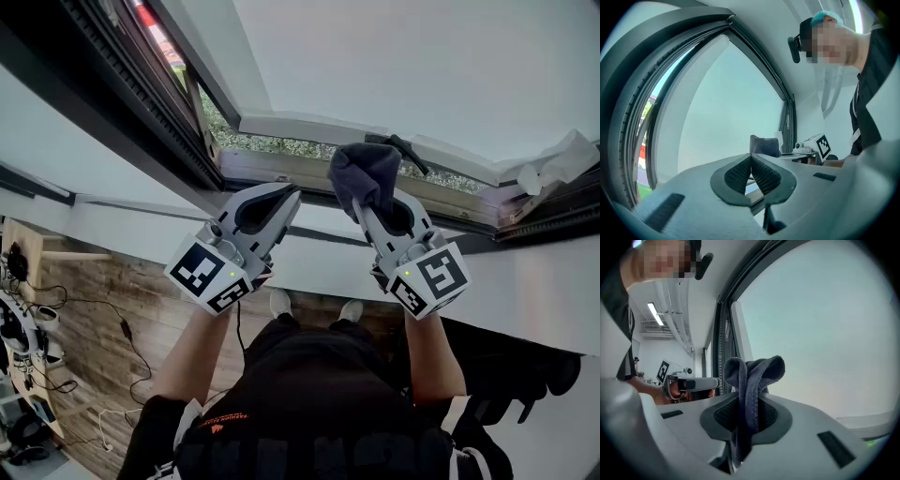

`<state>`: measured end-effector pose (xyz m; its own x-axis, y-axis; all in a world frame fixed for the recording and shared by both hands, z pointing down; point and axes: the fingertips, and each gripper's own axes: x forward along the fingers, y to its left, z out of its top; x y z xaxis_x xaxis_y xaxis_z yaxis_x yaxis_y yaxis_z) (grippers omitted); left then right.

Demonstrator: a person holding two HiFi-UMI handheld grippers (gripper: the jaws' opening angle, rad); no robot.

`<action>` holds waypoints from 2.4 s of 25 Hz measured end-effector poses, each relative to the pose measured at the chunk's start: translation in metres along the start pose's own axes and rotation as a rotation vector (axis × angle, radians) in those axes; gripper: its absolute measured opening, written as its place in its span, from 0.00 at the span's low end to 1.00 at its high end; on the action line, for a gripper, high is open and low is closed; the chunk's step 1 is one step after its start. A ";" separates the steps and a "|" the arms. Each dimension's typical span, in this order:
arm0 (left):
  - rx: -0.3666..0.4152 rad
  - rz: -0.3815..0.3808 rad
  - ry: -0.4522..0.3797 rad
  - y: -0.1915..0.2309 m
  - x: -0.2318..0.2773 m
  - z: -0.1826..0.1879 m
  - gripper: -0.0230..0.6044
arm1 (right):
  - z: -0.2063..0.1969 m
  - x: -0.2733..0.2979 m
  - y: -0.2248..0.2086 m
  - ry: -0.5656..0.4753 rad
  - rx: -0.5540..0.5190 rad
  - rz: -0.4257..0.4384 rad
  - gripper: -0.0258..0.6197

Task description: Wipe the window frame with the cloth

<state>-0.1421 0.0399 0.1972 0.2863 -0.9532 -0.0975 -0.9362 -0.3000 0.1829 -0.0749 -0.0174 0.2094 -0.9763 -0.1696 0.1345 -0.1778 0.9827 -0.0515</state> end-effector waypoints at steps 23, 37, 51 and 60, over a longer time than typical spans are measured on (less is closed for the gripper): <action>-0.076 0.162 0.015 0.076 -0.079 -0.040 0.07 | -0.053 0.110 0.045 0.213 -0.133 0.082 0.11; -0.151 0.235 0.040 0.123 -0.123 -0.080 0.07 | -0.116 0.202 0.065 0.438 -0.519 0.120 0.11; -0.187 0.263 0.067 0.140 -0.137 -0.099 0.07 | -0.169 0.242 0.072 0.589 -0.854 0.157 0.11; -0.193 0.250 0.079 0.140 -0.132 -0.105 0.07 | -0.184 0.242 0.079 0.611 -0.908 0.178 0.11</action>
<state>-0.2897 0.1195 0.3382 0.0740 -0.9961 0.0485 -0.9258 -0.0505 0.3745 -0.3023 0.0332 0.4201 -0.7092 -0.2010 0.6757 0.3598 0.7210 0.5922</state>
